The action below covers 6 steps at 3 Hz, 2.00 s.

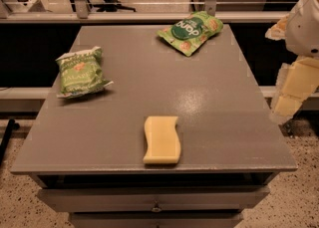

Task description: Move sponge near green rice chip bag

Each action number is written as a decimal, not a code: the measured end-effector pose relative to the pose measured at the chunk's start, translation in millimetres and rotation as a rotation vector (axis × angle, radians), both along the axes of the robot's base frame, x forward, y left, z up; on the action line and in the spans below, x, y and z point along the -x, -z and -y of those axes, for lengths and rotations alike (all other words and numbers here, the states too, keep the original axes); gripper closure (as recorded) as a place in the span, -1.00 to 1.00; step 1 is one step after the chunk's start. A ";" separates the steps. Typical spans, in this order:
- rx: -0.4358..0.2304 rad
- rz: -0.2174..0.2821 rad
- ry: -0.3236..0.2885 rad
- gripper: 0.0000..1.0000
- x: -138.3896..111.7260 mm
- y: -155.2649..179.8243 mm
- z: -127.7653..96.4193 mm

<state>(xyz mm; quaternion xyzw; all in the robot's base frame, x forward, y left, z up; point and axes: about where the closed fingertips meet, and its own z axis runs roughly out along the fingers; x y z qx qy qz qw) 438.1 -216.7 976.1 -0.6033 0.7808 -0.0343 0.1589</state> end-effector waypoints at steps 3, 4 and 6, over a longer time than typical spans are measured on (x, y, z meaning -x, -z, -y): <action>-0.124 -0.035 -0.019 -1.00 -3.5 25.3 -49.4; -0.216 -0.092 -0.038 -1.00 -1.4 53.9 -88.5; -0.365 -0.221 -0.087 -1.00 19.9 106.3 -149.9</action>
Offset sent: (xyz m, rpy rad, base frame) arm 0.0054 0.0390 -0.0254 0.1161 0.0346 0.0086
